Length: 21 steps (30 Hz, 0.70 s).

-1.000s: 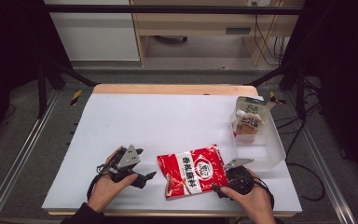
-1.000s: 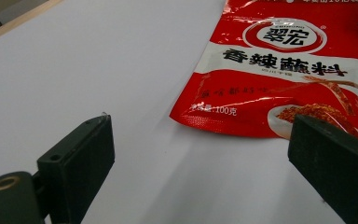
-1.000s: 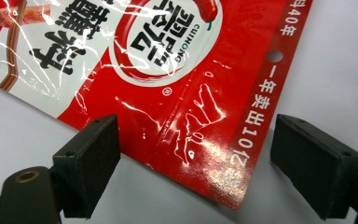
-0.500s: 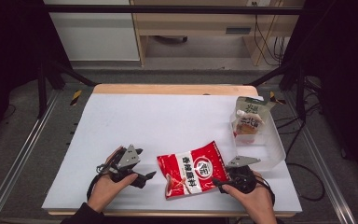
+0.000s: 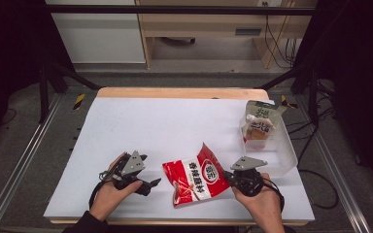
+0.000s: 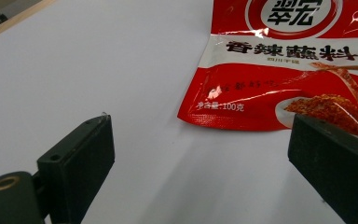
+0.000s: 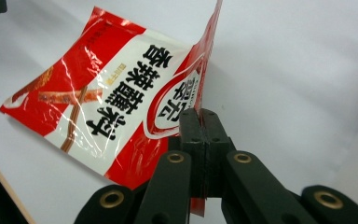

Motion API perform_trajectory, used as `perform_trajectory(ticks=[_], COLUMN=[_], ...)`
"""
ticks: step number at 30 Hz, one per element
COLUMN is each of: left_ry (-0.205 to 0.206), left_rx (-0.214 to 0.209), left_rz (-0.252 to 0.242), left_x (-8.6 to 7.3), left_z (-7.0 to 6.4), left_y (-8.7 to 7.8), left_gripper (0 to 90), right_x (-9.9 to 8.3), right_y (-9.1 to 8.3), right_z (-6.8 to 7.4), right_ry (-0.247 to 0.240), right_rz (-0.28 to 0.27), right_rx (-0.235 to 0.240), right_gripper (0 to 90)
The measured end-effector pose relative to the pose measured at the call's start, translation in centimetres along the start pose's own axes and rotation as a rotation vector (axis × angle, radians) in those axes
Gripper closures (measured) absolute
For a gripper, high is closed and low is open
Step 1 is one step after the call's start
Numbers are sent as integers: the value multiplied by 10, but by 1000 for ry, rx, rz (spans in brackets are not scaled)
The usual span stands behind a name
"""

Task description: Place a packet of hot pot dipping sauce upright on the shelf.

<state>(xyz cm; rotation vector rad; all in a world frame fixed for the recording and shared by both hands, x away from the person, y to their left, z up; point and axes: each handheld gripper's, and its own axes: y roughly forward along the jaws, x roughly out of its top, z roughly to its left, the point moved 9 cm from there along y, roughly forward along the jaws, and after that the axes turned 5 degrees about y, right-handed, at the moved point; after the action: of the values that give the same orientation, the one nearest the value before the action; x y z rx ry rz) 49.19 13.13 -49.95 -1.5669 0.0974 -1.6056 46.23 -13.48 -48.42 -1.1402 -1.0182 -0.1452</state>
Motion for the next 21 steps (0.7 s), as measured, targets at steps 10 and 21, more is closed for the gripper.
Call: perform_trajectory(ticks=[10,21], left_ry=[14,-12], left_rx=[1,-4], left_rz=[12,-27], left_x=[-1,9], left_z=[4,18], left_y=[-7,-18], left_gripper=[72,74], right_x=[61,127], right_y=[5,5], right_z=[8,29], right_ry=[-127,-254], right_rz=[-16,-60], right_rx=[-4,101], right_gripper=[900,900])
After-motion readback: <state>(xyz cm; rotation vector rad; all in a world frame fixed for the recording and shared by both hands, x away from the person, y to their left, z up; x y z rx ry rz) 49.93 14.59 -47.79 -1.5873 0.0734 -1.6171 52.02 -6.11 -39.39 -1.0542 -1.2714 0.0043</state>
